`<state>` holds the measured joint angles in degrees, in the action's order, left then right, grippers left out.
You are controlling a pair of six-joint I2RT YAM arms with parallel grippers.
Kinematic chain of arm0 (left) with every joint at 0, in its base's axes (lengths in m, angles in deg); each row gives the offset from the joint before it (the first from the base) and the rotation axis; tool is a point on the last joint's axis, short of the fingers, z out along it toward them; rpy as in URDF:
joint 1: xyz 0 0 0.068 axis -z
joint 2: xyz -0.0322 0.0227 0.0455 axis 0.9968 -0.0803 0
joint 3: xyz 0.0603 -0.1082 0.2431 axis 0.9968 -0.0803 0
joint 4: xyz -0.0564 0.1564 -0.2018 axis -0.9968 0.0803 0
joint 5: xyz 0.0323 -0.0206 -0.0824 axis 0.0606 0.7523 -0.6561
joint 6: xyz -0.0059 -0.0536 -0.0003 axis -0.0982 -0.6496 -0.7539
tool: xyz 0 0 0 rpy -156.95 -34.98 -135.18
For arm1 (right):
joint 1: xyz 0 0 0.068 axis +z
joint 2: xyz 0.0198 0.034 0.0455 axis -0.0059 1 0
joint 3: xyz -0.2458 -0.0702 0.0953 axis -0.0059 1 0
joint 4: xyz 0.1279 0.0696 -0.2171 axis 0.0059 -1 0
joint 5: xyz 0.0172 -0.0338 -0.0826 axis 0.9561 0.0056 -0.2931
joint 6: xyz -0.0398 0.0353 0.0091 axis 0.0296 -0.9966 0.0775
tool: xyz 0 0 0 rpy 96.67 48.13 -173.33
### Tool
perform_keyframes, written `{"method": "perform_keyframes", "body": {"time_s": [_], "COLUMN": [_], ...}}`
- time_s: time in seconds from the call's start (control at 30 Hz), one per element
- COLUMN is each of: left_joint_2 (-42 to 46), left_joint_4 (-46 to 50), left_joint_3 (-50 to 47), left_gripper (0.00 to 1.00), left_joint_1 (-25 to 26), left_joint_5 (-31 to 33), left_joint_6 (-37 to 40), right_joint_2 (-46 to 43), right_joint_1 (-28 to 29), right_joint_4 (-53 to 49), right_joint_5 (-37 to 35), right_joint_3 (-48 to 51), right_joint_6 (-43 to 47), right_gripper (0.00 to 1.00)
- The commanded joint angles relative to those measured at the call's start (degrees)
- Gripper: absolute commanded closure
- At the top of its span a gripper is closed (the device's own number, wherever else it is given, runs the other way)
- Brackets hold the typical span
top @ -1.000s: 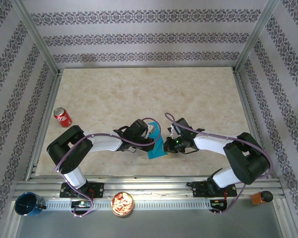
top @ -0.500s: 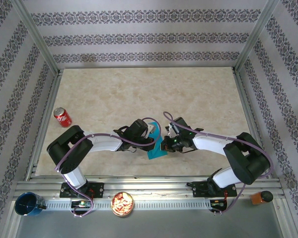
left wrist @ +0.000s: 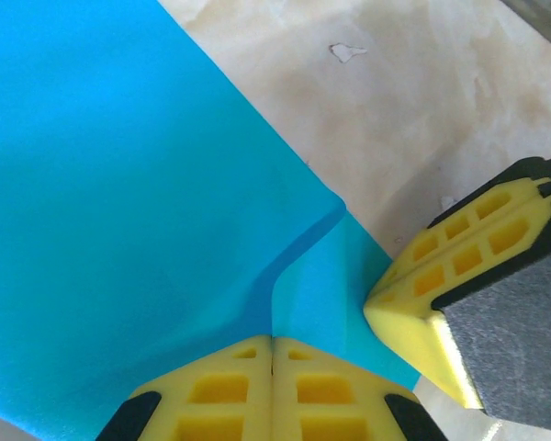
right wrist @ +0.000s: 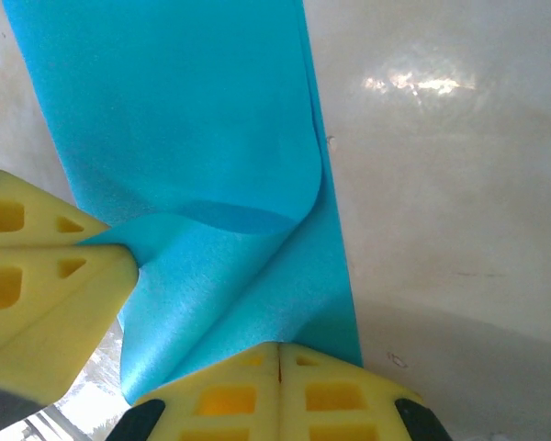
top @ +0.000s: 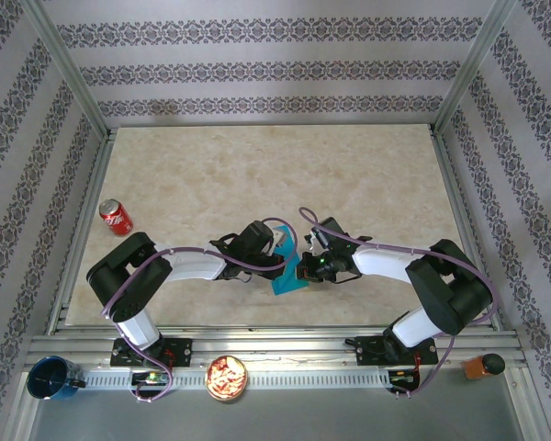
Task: Fold a paper plane with a square sheet of paper (pick it up from the middle)
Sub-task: Fold the triangle a second time at the center of the table.
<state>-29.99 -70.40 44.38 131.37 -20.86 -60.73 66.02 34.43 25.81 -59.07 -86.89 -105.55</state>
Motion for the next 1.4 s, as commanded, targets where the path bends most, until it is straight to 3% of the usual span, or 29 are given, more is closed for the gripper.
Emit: {"method": "perform_keyframes", "body": {"time_s": [0.0,1.37], "left_joint_2": [0.97,2.13], "left_joint_4": [2.33,6.23], "left_joint_3": [-0.61,-0.03], "left_gripper": [1.00,1.00], "left_joint_1": [-1.24,-1.42], "left_joint_5": [2.50,7.43], "left_joint_6": [2.02,4.41], "right_joint_2": [1.33,1.77], "right_joint_1": [0.52,0.57], "right_joint_4": [-3.37,-3.64], "right_joint_5": [-3.10,-3.17], "right_joint_3": [0.38,0.07], "right_joint_6": [0.41,0.41], "right_gripper": [0.97,0.96]}}
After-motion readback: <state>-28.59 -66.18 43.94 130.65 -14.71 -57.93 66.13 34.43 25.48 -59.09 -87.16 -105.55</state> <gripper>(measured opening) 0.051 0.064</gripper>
